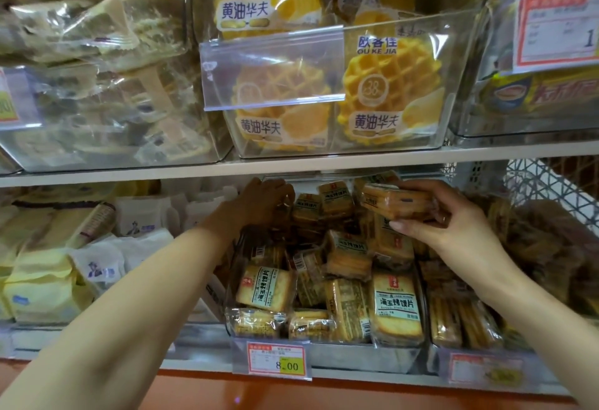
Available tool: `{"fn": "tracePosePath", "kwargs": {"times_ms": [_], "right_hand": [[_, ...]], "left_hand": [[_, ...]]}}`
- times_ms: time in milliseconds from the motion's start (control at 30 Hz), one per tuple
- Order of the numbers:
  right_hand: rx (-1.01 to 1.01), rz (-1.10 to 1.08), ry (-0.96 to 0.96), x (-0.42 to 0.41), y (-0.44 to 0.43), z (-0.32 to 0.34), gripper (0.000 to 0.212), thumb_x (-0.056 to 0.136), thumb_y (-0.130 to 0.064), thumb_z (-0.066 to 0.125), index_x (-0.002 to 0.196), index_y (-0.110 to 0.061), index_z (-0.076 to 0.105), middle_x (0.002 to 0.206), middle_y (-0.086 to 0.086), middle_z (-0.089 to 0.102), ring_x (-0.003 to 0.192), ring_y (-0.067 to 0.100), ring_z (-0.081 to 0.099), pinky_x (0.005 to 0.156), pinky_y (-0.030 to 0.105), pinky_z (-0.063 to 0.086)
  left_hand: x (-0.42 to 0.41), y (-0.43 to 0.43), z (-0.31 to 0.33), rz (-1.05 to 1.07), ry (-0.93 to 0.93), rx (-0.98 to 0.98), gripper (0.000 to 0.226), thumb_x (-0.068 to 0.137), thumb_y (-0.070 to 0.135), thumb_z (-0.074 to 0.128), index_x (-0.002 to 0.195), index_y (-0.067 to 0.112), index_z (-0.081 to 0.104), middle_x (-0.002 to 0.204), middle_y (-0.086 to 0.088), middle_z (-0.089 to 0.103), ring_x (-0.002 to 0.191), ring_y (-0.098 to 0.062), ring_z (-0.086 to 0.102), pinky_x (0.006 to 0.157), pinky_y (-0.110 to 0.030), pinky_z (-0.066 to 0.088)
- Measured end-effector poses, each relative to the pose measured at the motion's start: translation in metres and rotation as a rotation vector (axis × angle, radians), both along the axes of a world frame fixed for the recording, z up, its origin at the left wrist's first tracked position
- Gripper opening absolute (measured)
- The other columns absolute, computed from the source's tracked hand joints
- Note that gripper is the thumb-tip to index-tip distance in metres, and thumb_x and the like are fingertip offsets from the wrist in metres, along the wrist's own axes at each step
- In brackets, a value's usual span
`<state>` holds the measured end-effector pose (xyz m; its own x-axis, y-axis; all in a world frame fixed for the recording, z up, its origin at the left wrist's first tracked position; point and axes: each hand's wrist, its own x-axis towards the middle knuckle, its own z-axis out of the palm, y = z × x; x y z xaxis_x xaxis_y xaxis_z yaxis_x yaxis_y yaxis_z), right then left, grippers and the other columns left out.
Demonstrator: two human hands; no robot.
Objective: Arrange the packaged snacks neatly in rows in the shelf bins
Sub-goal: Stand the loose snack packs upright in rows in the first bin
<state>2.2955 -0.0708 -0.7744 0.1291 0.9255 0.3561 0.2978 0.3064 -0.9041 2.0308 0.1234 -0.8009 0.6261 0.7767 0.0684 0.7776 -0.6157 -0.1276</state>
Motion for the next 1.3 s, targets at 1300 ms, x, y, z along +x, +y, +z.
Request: {"fn": "tracePosePath", "kwargs": {"times_ms": [1300], "right_hand": [[0.076,-0.038,-0.327,-0.020,0.017,0.004,0.053,0.063,-0.027,0.084,0.099,-0.030,0.045,0.111,-0.008,0.050,0.097,0.005,0.051,0.072,0.005,0.037]], "left_hand": [[0.046,-0.073,0.051,0.253,-1.010,-0.780,0.019,0.093,0.032,0.051,0.091,0.014,0.057,0.082,-0.003,0.068,0.076,-0.016,0.066,0.069,-0.024,0.056]]}}
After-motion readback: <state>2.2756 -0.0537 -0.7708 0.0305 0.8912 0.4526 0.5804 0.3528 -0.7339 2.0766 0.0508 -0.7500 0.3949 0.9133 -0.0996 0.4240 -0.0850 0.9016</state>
